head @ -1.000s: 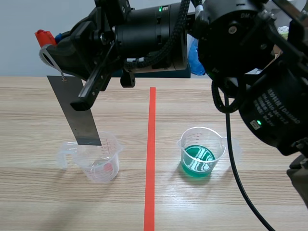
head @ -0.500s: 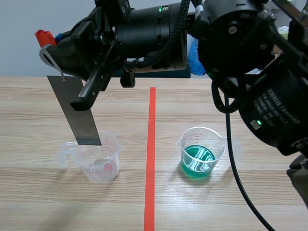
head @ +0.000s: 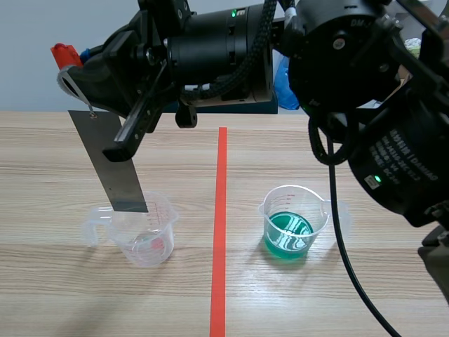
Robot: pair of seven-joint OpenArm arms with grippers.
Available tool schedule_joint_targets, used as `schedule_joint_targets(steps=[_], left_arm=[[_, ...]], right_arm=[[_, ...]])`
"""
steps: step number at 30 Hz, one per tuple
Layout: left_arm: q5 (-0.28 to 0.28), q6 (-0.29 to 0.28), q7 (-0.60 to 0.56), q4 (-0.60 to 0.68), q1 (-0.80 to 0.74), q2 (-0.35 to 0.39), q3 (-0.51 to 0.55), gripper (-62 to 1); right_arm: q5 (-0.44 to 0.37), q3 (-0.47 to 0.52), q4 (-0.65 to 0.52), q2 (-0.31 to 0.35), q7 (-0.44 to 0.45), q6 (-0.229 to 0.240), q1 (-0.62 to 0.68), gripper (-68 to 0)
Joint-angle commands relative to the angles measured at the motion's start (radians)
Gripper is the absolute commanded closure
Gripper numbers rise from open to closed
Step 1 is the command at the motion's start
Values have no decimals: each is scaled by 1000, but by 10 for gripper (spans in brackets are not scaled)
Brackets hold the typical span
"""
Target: Do the redox reaction experiment
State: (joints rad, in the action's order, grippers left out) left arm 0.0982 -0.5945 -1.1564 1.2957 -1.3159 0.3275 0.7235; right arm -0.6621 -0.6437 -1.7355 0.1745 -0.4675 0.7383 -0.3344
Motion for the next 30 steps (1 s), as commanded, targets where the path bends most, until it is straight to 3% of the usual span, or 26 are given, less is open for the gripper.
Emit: schedule_joint_targets(steps=[1,6,16,30], left_arm=[[13,6,-14,10,-1,3,7,-623],[13,6,-14,10,-1,3,7,-623],[13,6,-14,10,-1,3,7,-623],[13,6,-14,10,-1,3,7,-623]], right_arm=[[-15,2,14,-3,35,7,-17,-6],[-10,2,69,-10,63,7,-17,-6],[78,2,163,-67,84,7,-17,-6],[283,-2,331,-126,261,7,-17,-6]])
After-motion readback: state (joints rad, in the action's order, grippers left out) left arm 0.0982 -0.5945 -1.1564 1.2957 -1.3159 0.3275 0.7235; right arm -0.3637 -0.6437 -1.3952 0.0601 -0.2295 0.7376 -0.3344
